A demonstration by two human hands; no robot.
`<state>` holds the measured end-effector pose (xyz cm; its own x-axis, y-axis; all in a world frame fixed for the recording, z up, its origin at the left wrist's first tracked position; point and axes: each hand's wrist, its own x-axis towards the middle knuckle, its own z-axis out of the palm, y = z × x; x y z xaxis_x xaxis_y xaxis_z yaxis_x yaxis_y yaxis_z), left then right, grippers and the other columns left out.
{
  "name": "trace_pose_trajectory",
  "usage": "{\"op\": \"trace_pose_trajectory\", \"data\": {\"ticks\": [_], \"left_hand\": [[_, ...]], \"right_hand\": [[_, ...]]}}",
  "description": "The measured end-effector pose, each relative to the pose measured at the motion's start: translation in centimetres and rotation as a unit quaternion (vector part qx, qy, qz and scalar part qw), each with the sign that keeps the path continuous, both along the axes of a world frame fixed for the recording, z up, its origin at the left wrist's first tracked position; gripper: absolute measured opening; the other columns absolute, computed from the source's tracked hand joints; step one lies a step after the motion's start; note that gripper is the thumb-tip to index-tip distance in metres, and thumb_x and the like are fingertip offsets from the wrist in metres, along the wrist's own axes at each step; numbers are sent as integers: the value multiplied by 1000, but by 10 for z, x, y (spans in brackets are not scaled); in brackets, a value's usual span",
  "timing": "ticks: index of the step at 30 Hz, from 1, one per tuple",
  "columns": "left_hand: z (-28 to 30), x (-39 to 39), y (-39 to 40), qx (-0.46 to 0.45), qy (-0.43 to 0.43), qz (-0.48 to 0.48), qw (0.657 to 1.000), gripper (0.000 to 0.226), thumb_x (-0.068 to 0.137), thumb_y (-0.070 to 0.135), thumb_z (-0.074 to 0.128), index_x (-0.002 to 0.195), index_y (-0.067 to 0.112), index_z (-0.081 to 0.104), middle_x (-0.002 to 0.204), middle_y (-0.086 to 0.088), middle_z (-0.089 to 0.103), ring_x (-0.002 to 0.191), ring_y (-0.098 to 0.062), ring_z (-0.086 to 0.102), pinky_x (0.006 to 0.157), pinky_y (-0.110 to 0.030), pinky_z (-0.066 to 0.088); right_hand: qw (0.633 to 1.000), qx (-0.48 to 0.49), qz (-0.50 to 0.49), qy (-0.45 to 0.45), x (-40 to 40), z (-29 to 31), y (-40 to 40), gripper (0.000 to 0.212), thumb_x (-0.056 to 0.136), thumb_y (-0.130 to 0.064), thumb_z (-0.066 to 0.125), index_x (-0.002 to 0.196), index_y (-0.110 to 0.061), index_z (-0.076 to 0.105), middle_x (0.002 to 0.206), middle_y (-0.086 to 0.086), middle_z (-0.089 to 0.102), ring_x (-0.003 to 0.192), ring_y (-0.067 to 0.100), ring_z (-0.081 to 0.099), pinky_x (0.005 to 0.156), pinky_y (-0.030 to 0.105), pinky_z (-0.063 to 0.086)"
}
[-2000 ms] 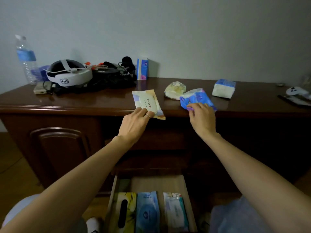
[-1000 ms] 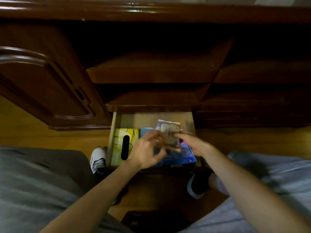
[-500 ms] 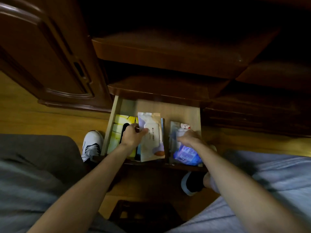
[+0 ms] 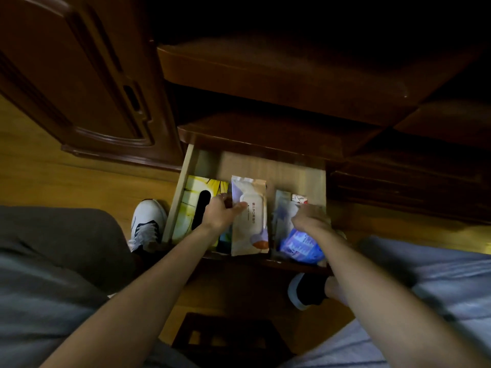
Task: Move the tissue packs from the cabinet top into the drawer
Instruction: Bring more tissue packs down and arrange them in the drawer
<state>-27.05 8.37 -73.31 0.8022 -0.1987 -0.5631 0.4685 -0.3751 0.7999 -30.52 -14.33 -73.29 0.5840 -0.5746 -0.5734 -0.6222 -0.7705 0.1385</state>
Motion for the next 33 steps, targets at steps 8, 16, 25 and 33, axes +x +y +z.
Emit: {"op": "trace_pose_trajectory", "data": {"ticks": [8,16,25,33], "left_hand": [[-12,-12,-84,10,-48,-116,992,30,95,5,63,120,-12,57,123,-30,61,116,-42,58,100,-43,47],[-45,-48,-147,103,23,-128,986,64,105,55,18,113,8,61,106,-13,65,92,-21,63,67,-31,47],[-48,-43,-152,148,26,-290,945,66,98,22,53,154,10,20,150,-20,39,134,-40,45,108,-53,41],[-34,-32,-106,-75,107,-94,987,14,101,17,54,104,9,65,104,-21,66,87,-26,67,74,-35,55]], "right_hand": [[996,29,-23,-81,-26,89,-73,43,84,-57,63,79,-15,55,86,0,60,79,24,58,64,29,39],[978,153,-110,-90,-76,31,-111,30,91,-50,60,85,-21,62,77,2,67,67,19,67,58,31,47],[980,127,-56,-144,-44,28,-101,35,83,-55,70,76,-23,59,76,1,65,67,17,64,56,31,47],[986,123,42,-105,-43,38,-58,49,80,-64,70,94,-18,64,84,-1,60,82,22,63,65,34,49]]}}
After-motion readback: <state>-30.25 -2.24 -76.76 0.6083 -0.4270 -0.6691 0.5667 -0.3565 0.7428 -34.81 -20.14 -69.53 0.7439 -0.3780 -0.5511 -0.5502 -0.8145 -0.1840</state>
